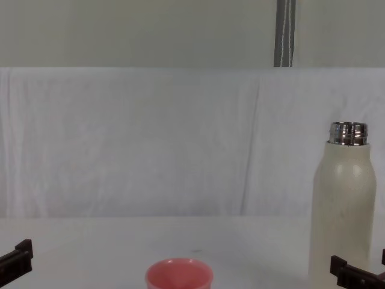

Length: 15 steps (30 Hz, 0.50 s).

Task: Grasp the thermos with one hand and pour water into the cup lid.

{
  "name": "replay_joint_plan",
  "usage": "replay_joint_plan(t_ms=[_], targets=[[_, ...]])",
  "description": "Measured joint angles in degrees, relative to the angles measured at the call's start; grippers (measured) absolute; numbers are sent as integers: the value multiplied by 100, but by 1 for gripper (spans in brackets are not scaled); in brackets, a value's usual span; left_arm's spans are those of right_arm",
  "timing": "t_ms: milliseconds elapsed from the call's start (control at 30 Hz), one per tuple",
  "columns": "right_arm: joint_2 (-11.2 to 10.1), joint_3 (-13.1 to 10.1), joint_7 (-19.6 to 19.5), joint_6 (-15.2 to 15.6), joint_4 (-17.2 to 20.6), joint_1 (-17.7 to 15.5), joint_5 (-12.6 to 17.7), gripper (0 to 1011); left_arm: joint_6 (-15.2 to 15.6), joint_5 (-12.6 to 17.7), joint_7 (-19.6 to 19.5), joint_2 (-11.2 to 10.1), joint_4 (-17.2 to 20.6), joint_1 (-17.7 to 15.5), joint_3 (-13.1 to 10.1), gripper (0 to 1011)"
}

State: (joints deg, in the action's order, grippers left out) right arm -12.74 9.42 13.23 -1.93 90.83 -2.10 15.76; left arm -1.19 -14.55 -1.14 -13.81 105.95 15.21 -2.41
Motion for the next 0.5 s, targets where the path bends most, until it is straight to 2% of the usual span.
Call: replay_joint_plan(t_ms=[500], targets=[[-72, -173, -40, -61, 332, -351, 136, 1001, 0, 0, 0, 0, 0, 0, 0, 1001]])
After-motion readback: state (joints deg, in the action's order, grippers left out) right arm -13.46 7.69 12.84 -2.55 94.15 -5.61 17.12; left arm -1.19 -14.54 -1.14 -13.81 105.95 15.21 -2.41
